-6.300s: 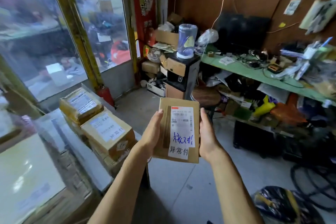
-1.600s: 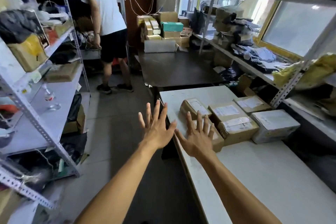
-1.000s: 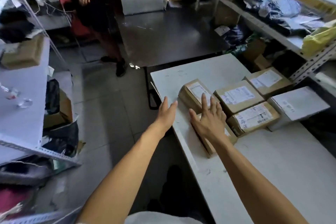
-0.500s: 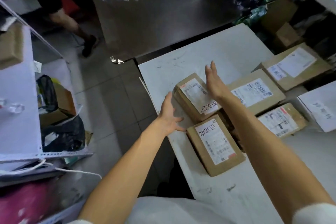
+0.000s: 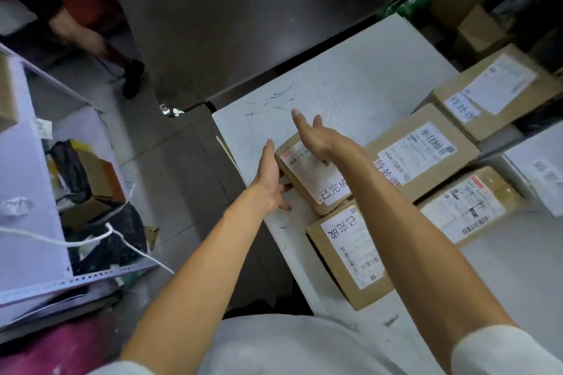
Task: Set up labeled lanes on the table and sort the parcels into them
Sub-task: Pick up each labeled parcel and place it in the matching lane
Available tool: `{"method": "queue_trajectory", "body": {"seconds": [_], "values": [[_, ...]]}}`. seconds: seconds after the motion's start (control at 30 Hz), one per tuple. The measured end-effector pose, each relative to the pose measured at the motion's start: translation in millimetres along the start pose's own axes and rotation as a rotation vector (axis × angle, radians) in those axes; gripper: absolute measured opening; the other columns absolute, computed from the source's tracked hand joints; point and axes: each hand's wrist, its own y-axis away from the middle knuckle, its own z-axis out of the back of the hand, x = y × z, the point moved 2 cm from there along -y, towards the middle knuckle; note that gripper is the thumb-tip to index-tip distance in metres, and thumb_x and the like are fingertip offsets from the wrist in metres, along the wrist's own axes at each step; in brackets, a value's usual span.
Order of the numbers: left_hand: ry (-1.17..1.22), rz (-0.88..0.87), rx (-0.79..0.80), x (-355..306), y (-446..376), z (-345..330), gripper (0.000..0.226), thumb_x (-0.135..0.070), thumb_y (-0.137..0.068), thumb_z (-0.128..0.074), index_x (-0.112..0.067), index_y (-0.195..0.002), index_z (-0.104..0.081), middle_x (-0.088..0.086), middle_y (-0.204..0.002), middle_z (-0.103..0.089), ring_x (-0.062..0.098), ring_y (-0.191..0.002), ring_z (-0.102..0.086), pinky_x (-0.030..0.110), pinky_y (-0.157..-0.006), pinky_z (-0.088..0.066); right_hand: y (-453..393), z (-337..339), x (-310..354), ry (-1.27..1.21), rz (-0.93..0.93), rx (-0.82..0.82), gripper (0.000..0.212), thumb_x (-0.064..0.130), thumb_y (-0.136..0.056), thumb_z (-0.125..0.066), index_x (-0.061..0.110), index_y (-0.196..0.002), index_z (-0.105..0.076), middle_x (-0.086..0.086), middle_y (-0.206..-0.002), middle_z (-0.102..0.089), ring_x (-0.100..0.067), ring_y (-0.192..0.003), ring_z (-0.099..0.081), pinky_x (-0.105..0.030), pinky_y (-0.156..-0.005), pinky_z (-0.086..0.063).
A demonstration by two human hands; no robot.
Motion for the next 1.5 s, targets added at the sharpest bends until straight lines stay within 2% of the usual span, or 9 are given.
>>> {"method": "queue_trajectory", "body": {"seconds": [0.2, 0.27, 0.37, 0.57, 0.9, 1.07, 1.17, 1.37, 1.5], "values": [[-0.1, -0.061, -0.025, -24.3, 8.7, -1.2, 0.06, -0.066, -0.103, -0.013, -0.03, -0.104, -0.061, 0.007, -0.122, -0.066, 0.03, -0.112, -0.058, 0.052, -0.11, -0.036, 5.4, -11.7, -12.4, -0.138, -0.051, -0.047, 0.095, 0.079, -0.097, -0.009, 0.015, -0.165, 0.008, -0.008, -0.173, -0.004, -0.036, -0.157, -0.019, -0.049, -0.123, -0.024], [-0.155, -0.111, 0.002, -33.6, 20.3, -5.3, 0.051, -0.056, -0.107, -0.015, -0.029, -0.12, -0.055, 0.003, -0.099, -0.062, 0.027, -0.101, -0.059, 0.039, -0.096, -0.04, 10.2, -14.3, -14.9, -0.206, -0.093, -0.083, 0.096, 0.08, -0.096, -0.01, 0.015, -0.165, 0.008, -0.009, -0.173, -0.005, -0.036, -0.156, -0.022, -0.047, -0.122, -0.024], [-0.192, -0.179, 0.043, -51.6, 39.6, -5.7, 0.057, -0.051, -0.109, -0.017, -0.016, -0.142, -0.048, 0.004, -0.109, -0.051, 0.032, -0.118, -0.055, 0.037, -0.092, -0.037, 13.4, -23.0, -17.0, -0.301, -0.132, -0.133, 0.098, 0.082, -0.094, -0.007, 0.016, -0.165, 0.006, -0.01, -0.173, -0.001, -0.036, -0.157, -0.016, -0.05, -0.124, -0.018], [-0.399, -0.172, 0.208, -48.6, -42.7, 26.9, 0.072, -0.074, -0.09, -0.039, -0.014, -0.118, -0.067, 0.012, -0.105, -0.076, 0.028, -0.095, -0.073, 0.044, -0.091, -0.056, 11.2, -57.4, -19.7, -0.56, -0.231, -0.287, 0.104, 0.095, -0.081, -0.015, 0.029, -0.161, -0.019, -0.009, -0.165, -0.031, -0.036, -0.147, -0.036, -0.062, -0.117, -0.033], [-0.641, -0.244, 0.422, -64.5, -54.6, 38.4, 0.048, -0.066, -0.1, -0.035, -0.026, -0.117, -0.054, 0.013, -0.099, -0.073, 0.03, -0.091, -0.074, 0.047, -0.084, -0.06, 31.2, -95.9, 23.9, -1.071, -0.291, -0.507, 0.075, 0.081, -0.094, -0.028, 0.033, -0.15, -0.029, -0.01, -0.123, -0.067, -0.025, -0.11, -0.065, -0.04, -0.091, -0.051], [-0.831, -0.347, 0.504, -81.6, -30.8, 35.3, 0.07, -0.088, -0.085, -0.024, -0.033, -0.111, -0.059, 0.006, -0.095, -0.077, 0.028, -0.091, -0.075, 0.052, -0.093, -0.056, 64.3, -101.0, 41.8, -1.151, -0.299, -0.544, 0.106, 0.098, -0.073, -0.019, 0.034, -0.158, -0.028, -0.012, -0.148, -0.05, -0.034, -0.132, -0.052, -0.053, -0.102, -0.042], [-0.835, -0.345, 0.626, -85.7, -27.8, 26.8, 0.099, -0.103, -0.067, -0.025, -0.033, -0.126, -0.063, 0.006, -0.106, -0.077, 0.03, -0.1, -0.074, 0.055, -0.098, -0.052, 108.0, -99.4, 55.3, -1.215, -0.195, -0.672, 0.075, 0.08, -0.092, -0.007, 0.038, -0.126, -0.059, 0.002, -0.114, -0.063, -0.013, -0.1, -0.057, -0.048, -0.104, -0.041], [-0.798, -0.295, 0.925, -70.2, 92.9, 3.2, 0.076, -0.059, -0.105, -0.009, -0.015, -0.115, -0.071, 0.009, -0.095, -0.079, 0.021, -0.084, -0.077, 0.03, -0.068, -0.059, 205.4, -105.1, 40.5, -1.216, -0.119, -0.85, 0.068, 0.067, -0.101, -0.002, 0.036, -0.126, -0.058, 0.002, -0.129, -0.063, -0.026, -0.132, -0.055, -0.044, -0.112, -0.038], [-0.837, -0.366, 1.017, -22.3, 141.7, -17.2, 0.063, -0.053, -0.107, -0.009, -0.028, -0.1, -0.067, -0.001, -0.086, -0.08, 0.007, -0.071, -0.075, 0.026, -0.062, -0.055, 258.2, -125.1, 3.4, -1.227, -0.12, -1.026, 0.069, 0.069, -0.099, 0.002, 0.045, -0.108, -0.061, 0.017, -0.095, -0.067, -0.002, -0.088, -0.06, -0.032, -0.087, -0.049]]}}
